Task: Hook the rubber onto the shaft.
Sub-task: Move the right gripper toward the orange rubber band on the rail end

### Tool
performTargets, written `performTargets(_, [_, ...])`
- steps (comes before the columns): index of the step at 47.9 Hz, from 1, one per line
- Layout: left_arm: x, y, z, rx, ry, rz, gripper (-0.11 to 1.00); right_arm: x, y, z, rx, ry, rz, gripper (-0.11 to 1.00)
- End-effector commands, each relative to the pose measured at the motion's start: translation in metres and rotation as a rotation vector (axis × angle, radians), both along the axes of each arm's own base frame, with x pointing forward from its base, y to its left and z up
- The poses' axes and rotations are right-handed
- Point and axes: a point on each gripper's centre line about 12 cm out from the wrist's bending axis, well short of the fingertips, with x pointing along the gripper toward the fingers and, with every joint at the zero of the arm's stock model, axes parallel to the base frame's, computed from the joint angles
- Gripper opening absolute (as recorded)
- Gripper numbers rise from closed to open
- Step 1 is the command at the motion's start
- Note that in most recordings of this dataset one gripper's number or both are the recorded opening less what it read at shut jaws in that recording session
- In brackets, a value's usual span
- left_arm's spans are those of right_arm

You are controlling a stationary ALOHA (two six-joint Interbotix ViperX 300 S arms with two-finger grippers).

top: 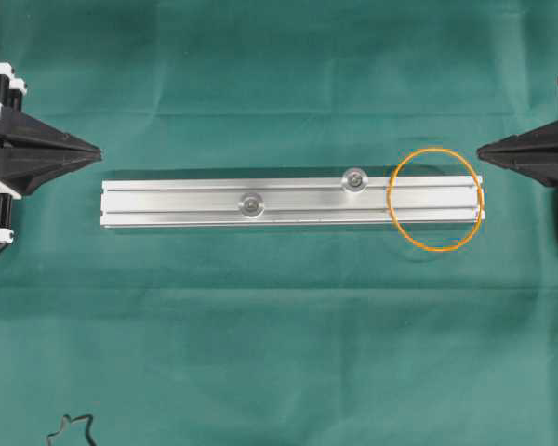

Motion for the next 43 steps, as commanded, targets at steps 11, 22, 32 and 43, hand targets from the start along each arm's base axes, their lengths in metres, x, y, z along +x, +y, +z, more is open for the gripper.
performTargets(11, [-0.003,0.0,0.007,0.027,0.055,0.001,0.0,0.009,-0.001,0.0,0.021,0.109,-0.004,0.03])
performTargets(22, [-0.007,0.0,0.011,0.026,0.046,0.001,0.0,0.01,-0.001,0.008,0.024,0.115,-0.004,0.03])
performTargets(32, [-0.006,0.0,0.009,0.02,0.117,0.003,0.0,0.011,-0.001,0.006,0.046,0.178,-0.004,0.03])
performTargets(43, [-0.01,0.002,-0.006,0.021,0.416,0.009,0.0,0.006,-0.001,-0.006,0.096,0.486,-0.019,0.03])
